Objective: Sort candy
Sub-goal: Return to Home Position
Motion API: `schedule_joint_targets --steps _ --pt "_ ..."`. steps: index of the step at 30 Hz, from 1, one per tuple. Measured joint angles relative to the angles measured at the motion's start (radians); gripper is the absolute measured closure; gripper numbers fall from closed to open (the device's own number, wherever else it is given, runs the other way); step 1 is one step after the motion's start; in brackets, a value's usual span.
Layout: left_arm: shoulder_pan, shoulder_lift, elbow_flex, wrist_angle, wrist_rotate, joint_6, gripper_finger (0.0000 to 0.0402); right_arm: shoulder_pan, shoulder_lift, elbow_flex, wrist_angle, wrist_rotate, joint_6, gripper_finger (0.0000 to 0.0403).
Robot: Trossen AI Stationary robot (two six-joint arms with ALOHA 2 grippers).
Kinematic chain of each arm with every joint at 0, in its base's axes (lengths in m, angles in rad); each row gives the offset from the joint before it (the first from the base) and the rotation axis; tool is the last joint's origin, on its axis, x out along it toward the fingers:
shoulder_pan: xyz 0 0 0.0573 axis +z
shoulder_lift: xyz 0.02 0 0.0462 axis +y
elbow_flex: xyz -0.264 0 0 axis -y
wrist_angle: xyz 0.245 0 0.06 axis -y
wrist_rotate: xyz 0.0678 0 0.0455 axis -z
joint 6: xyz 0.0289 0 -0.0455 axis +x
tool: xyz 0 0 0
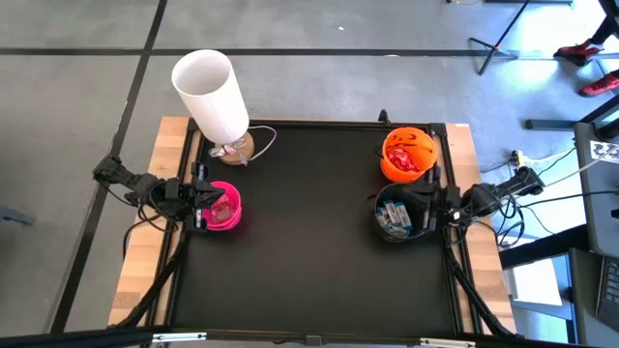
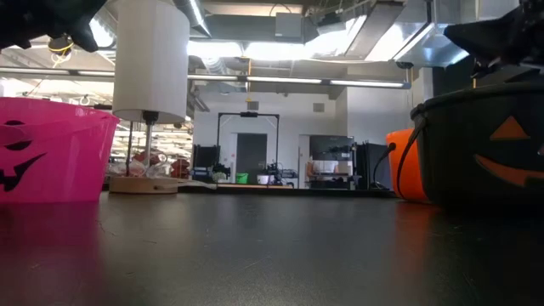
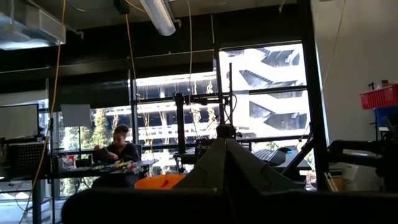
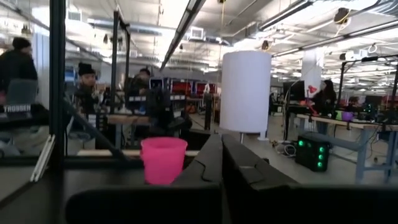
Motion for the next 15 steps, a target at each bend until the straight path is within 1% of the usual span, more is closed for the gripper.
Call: schedule_joint_targets --steps 15 --pt "0.0 0.0 0.0 0.0 0.0 0.0 0.0398 0.0 0.0 0.0 -0.223 0.0 0.0 0.0402"
